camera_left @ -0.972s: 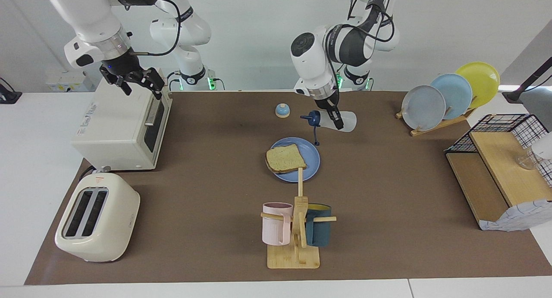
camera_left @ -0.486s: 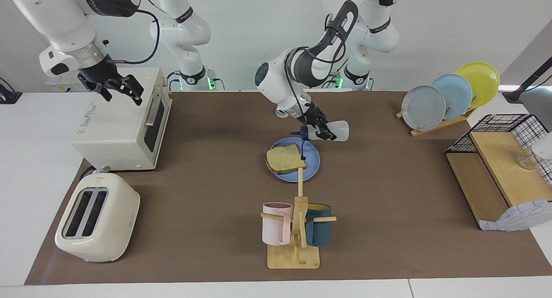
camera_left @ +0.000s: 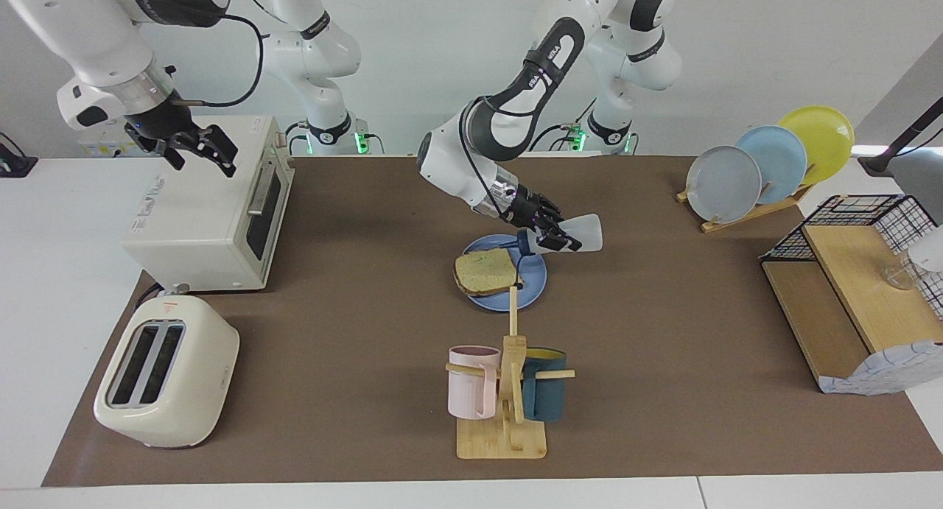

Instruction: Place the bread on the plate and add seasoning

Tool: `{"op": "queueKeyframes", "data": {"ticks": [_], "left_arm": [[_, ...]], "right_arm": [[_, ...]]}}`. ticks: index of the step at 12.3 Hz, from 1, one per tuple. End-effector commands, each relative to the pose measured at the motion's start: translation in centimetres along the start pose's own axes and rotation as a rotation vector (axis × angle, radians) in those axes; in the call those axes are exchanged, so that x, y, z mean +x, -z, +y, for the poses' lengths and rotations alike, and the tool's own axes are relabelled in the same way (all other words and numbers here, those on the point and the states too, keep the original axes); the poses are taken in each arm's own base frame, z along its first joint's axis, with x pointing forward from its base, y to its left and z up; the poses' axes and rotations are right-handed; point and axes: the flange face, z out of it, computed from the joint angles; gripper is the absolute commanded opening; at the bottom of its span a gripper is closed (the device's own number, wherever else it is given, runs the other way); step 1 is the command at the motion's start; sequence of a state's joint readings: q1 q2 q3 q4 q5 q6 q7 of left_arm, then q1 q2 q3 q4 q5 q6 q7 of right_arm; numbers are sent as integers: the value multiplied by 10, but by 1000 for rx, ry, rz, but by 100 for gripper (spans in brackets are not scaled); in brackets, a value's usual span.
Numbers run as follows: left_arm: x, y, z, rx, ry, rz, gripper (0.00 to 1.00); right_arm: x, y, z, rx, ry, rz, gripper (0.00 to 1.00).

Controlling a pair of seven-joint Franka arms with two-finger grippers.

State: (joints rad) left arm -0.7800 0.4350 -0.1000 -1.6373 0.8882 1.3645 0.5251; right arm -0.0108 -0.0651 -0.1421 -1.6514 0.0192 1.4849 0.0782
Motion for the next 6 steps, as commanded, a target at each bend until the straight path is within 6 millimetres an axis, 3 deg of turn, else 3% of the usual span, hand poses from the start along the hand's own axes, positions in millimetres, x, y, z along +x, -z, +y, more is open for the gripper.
{"op": "queueKeyframes", "data": {"ticks": [1,3,6], "left_arm": [[47,-7,25,70,-63,-242,0],[64,-5,20,118,-45,-342,0],[62,1,9,241,-23,-374,0]], "right_arm": [[0,-5,-5,0,24,4,100],[-1,-3,-13,-2,37,9,100],[0,-1,-15,-7,46,18,100]]}}
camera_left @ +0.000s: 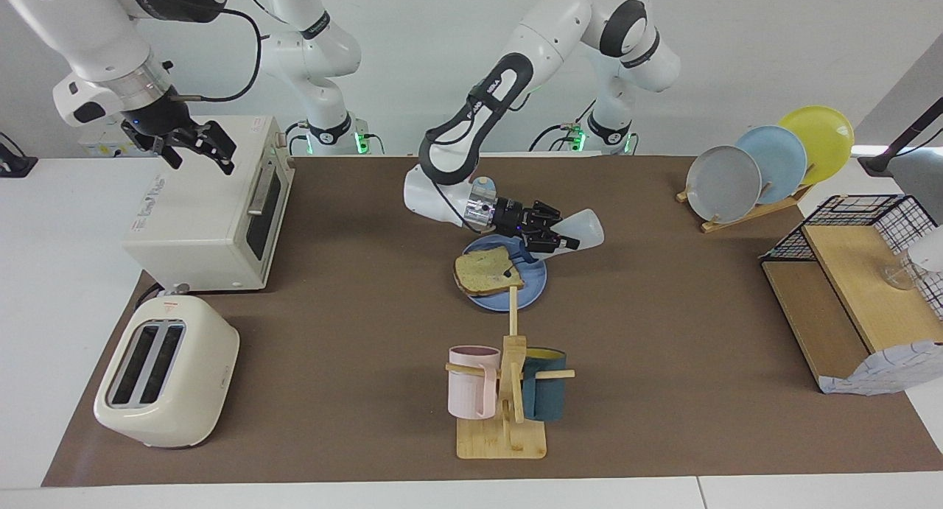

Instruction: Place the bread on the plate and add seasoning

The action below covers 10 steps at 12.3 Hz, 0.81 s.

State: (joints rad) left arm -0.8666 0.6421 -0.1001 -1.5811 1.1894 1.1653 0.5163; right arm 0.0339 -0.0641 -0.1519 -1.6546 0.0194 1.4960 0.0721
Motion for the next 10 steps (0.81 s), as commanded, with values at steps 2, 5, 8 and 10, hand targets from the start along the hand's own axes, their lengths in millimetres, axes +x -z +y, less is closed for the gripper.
{"op": "queueKeyframes", "data": {"ticks": [2,5,8,10], "left_arm": [[-7,22,-5,77,24,6,0],[-8,55,9,135,20,28,0],[3,42,12,144,-5,40,0],[9,11,0,133,-8,26,0]], "right_arm": [[-2,0,3,-11,10,5,100],[-5,-1,3,-12,10,-12,100],[-4,-2,0,-11,14,-9,100],[-5,-2,-1,-10,16,-9,100]]}}
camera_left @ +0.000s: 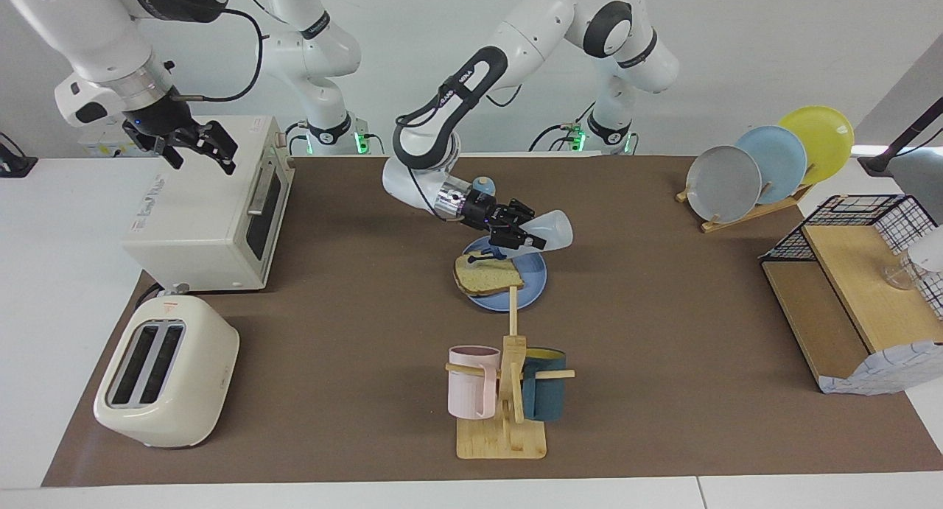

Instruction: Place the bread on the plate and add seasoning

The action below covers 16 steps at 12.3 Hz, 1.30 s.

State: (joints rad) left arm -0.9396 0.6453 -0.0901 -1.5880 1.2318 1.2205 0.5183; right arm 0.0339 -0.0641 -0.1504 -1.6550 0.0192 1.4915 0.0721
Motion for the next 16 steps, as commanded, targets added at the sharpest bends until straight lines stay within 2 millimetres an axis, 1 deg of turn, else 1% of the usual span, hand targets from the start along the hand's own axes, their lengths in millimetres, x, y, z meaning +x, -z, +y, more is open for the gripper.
{"op": "queueKeyframes", "data": {"ticks": [1,2,3,4,6,7,10,12,13,14,16], "left_arm": [[4,-46,-12,-1,-7,-13,0],[9,-59,-13,1,-14,-12,0],[10,-67,-14,6,-15,-21,0],[10,-68,-15,6,-14,-23,0],[10,-59,-12,17,-18,-15,0],[10,-46,-9,28,-21,-6,0],[6,11,11,69,-33,34,0],[2,23,16,79,-32,35,0],[3,21,15,77,-33,37,0],[5,13,13,69,-35,38,0],[12,-19,9,36,-47,30,0]], "right_arm": [[-4,-3,0,-5,11,-8,100],[-4,-3,-1,-2,11,-8,100],[-4,-3,0,-1,6,-7,100],[-4,-2,1,-1,9,-7,100],[-4,-2,1,-1,8,-7,100],[-4,-2,1,1,9,-7,100],[-4,-2,1,-1,8,-8,100],[-4,-2,1,-1,9,-7,100],[-4,-2,0,0,9,-7,100],[-4,-2,1,1,8,-7,100],[-4,-2,1,0,8,-8,100]]}}
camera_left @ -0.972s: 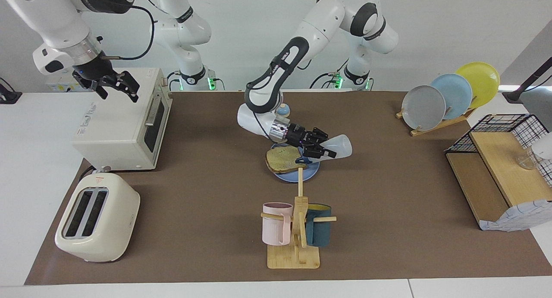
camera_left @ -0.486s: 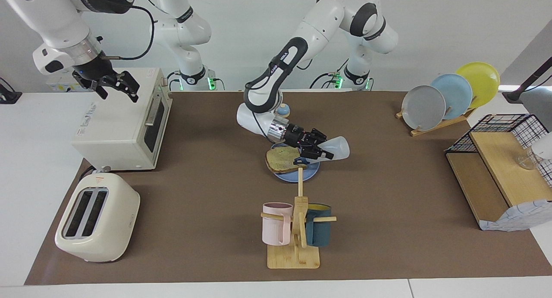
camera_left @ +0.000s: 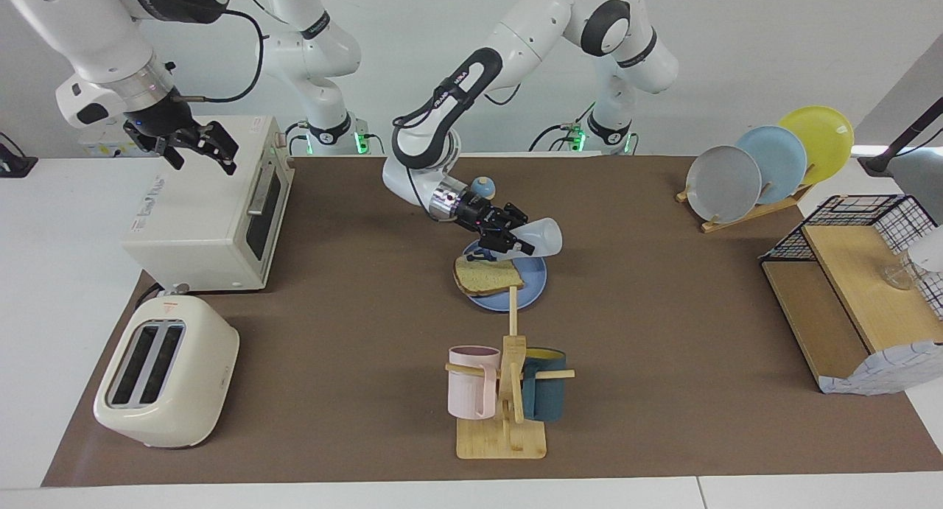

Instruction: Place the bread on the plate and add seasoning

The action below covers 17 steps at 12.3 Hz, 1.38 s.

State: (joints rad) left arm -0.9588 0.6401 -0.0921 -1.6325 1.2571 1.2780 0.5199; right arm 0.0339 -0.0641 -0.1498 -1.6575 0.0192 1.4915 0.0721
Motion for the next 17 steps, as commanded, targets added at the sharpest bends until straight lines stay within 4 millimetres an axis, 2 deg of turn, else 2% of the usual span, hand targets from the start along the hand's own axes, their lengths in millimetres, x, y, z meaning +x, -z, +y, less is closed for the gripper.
{"op": "queueKeyframes", "data": {"ticks": [1,2,3,5,7,8,9,12,13,14,15,16,17], "left_arm": [[2,-43,1,-47,-23,2,0],[2,-57,-2,-61,-20,-2,0],[2,-63,-3,-66,-18,-4,0],[2,-60,-4,-63,-15,-3,0],[0,-45,-3,-59,-12,10,0],[-1,-29,0,-53,-9,27,0],[-8,-20,-3,-87,15,64,0],[-90,-17,-25,-248,267,275,0],[-113,-27,-31,-326,367,337,0],[-134,-46,-39,-423,468,402,0],[-174,-67,-49,-514,596,531,0],[-207,-102,-57,-609,689,618,0],[-230,-123,-59,-679,753,667,0]], "right_arm": [[-4,-1,1,1,7,-4,100],[-4,-1,1,-1,9,-4,100],[-4,-1,1,-1,7,-4,100],[-4,-1,1,-1,9,-4,100],[-4,-1,1,1,9,-4,100],[-4,-1,1,-1,9,-4,100],[-4,-1,1,1,7,-6,100],[-4,-1,1,1,7,-4,100],[-4,-1,1,1,9,-4,100],[-4,-1,1,1,7,-4,100],[-4,-1,1,-1,7,-4,100],[-4,-1,1,1,7,-4,100],[-4,-1,1,-1,7,-6,100]]}}
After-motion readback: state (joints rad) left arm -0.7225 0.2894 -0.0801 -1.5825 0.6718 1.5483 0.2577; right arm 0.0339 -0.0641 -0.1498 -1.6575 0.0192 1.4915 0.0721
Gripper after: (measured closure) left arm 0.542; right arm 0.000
